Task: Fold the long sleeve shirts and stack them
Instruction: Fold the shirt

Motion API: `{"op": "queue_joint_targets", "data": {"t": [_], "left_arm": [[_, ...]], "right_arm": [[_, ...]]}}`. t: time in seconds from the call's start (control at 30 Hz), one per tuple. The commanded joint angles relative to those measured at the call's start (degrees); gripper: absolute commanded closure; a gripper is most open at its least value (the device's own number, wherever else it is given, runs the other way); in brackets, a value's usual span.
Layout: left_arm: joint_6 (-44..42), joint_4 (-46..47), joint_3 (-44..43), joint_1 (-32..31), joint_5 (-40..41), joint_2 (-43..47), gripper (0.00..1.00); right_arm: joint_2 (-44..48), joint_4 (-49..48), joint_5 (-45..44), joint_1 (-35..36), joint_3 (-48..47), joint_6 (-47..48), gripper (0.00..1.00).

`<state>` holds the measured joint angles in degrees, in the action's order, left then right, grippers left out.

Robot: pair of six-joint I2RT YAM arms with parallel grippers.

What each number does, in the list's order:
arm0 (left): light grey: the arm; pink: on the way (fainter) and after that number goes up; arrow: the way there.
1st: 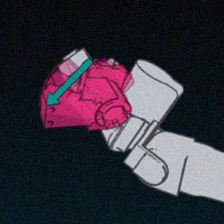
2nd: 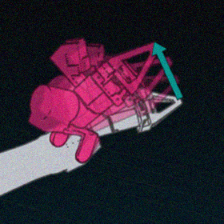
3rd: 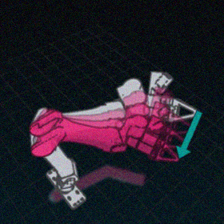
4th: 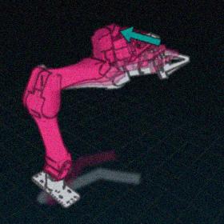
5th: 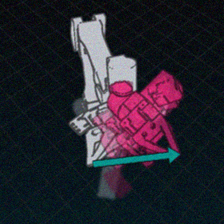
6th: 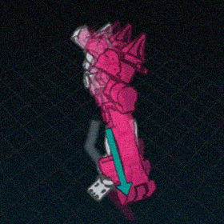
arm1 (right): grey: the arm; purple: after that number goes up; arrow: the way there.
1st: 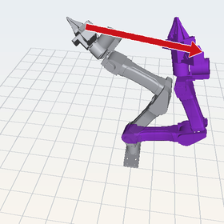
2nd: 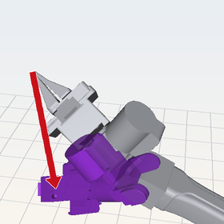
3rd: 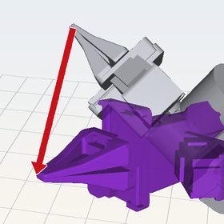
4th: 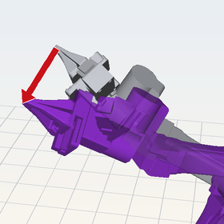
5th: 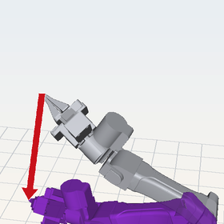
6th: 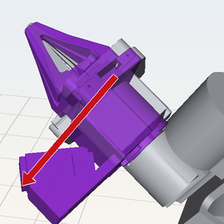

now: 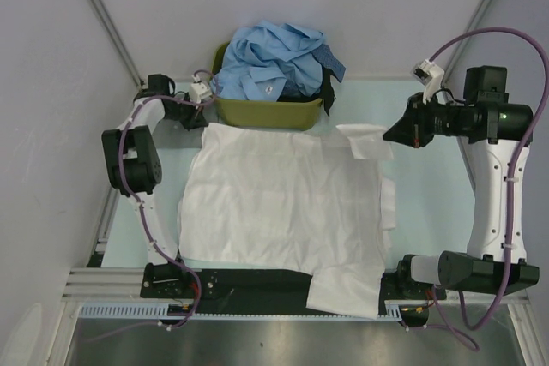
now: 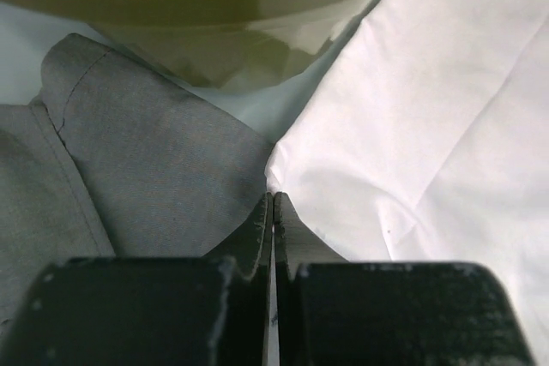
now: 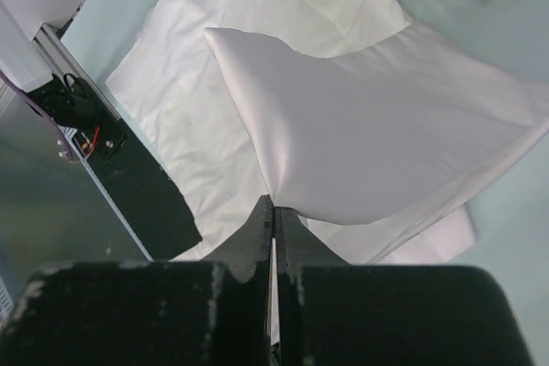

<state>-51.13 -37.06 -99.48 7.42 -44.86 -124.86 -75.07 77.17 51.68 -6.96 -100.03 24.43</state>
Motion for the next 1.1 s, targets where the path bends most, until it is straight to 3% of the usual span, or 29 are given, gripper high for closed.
{"op": "queue_joint_targets", "data": {"t": [0.0,0.27,0.6,1.07], "left_arm": [[-6.42,-1.87,2.18,-0.13,-3.30,8.57,1.00],[-20.82,-7.15,8.15,-0.12,0.38,15.07,1.00],[-31.74,-5.57,24.49,0.14,3.29,26.41,1.00],[-48.61,-6.62,41.55,0.14,8.99,38.28,0.96]], "right_arm": [[3.86,8.35,0.09,-0.07,-3.76,-0.96,1.00],[12.57,9.49,-2.46,0.28,-2.81,-3.85,1.00],[22.77,9.23,-11.67,6.78,-1.84,-9.57,1.00],[34.63,7.30,-18.02,9.60,3.52,-7.99,1.00]]}}
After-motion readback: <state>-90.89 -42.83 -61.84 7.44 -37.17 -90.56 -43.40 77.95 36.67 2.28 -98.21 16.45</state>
